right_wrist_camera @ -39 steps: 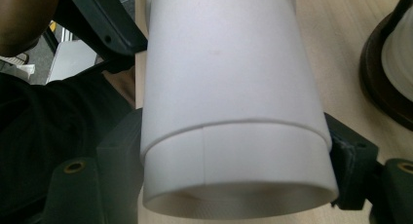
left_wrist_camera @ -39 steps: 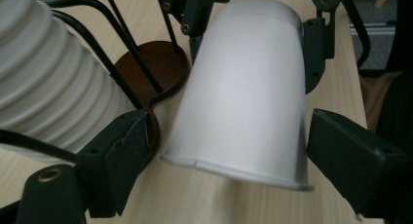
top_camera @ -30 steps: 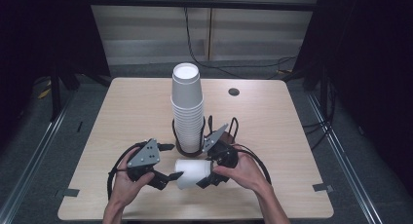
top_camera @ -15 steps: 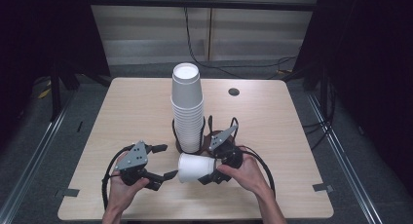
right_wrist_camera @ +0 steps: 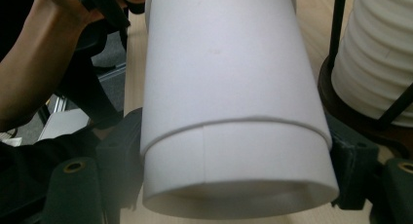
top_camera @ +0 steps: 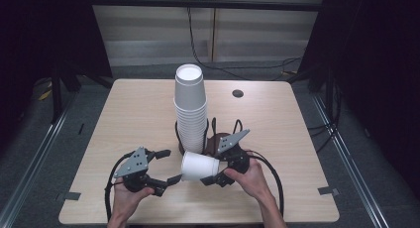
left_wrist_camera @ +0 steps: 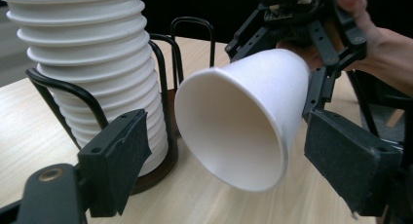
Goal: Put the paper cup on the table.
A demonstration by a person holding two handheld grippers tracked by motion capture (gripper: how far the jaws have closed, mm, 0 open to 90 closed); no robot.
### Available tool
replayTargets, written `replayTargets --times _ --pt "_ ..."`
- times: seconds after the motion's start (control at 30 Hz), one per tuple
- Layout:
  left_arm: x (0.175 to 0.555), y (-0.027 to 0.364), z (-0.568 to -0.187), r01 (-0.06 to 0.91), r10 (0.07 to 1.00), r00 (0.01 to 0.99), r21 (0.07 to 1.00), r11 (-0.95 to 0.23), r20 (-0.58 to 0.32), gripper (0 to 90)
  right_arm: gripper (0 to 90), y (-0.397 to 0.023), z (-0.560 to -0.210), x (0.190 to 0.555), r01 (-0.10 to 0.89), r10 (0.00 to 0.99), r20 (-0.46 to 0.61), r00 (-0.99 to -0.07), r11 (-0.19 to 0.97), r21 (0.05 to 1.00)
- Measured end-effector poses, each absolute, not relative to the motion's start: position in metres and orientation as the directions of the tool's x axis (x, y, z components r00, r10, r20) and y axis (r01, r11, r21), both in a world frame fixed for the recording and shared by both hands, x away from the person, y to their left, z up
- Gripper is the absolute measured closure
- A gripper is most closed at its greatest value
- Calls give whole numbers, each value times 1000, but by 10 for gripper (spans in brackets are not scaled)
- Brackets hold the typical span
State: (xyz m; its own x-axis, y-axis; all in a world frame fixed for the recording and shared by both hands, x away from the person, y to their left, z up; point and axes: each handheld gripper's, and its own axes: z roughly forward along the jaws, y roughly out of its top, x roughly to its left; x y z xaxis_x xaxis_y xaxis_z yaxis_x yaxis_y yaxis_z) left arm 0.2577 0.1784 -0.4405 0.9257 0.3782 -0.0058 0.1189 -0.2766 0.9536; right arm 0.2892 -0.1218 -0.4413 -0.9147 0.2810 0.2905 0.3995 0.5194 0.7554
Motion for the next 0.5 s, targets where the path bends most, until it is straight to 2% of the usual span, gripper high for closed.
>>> replayTargets --times 0.5 --pt "254 174 -447 151 352 934 956 -251 -55 160 237 -128 -448 285 375 278 275 -921 433 819"
